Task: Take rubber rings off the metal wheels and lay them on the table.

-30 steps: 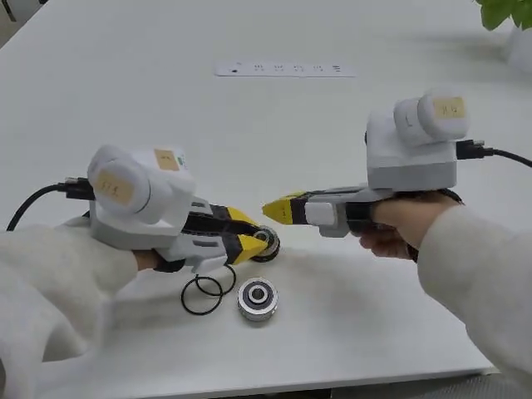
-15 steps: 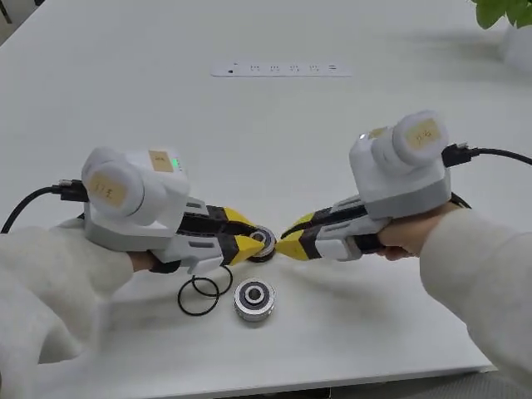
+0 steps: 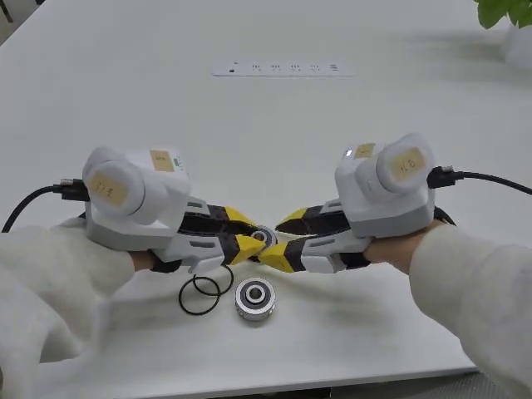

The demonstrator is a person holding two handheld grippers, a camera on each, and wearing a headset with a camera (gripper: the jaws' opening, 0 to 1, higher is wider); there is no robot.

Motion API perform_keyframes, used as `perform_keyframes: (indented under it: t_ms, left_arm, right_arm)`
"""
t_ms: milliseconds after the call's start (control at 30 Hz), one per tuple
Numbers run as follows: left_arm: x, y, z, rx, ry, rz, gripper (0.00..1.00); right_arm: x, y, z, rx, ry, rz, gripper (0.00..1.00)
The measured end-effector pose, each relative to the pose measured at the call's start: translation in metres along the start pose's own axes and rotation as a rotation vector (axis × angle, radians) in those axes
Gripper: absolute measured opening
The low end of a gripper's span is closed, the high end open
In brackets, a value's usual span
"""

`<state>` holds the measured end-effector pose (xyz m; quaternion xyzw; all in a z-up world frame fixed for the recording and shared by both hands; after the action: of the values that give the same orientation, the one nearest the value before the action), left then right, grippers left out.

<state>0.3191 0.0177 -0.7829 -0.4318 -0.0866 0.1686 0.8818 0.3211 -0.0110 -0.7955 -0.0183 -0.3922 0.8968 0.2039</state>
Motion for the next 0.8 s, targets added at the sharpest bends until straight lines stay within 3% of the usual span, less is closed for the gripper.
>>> perform_keyframes:
  t_ms: [267, 567, 800]
  left_arm:
    - [-0.0002, 0.0001, 0.0002, -0.001, 0.0, 0.001, 0.13]
    - [-0.0003, 0.0001, 0.0002, -0.001, -0.002, 0.004, 0.13]
    - [-0.0002, 0.0003, 0.0001, -0.001, -0.002, 0.003, 0.13]
  right_arm:
    - [0.0005, 0.0069, 0.0009, 0.038, -0.021, 0.001, 0.15]
    - [-0.003, 0.0085, 0.003, 0.046, 0.0, 0.013, 0.03]
    - [-0.0062, 0.008, 0.0051, 0.05, 0.007, -0.053, 0.0]
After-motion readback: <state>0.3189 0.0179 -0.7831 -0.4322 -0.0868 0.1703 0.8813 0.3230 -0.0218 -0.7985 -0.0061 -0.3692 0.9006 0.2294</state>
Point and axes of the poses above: the centre of the closed fingertips' face, and the gripper's own axes: z roughly backward along the fingers, x roughly to its left, y roughly out of its underside, the point moved 2 cm from there along z, roughly backward along the fingers, and after that the axes turned 9 degrees about x, right-handed, at the moved point
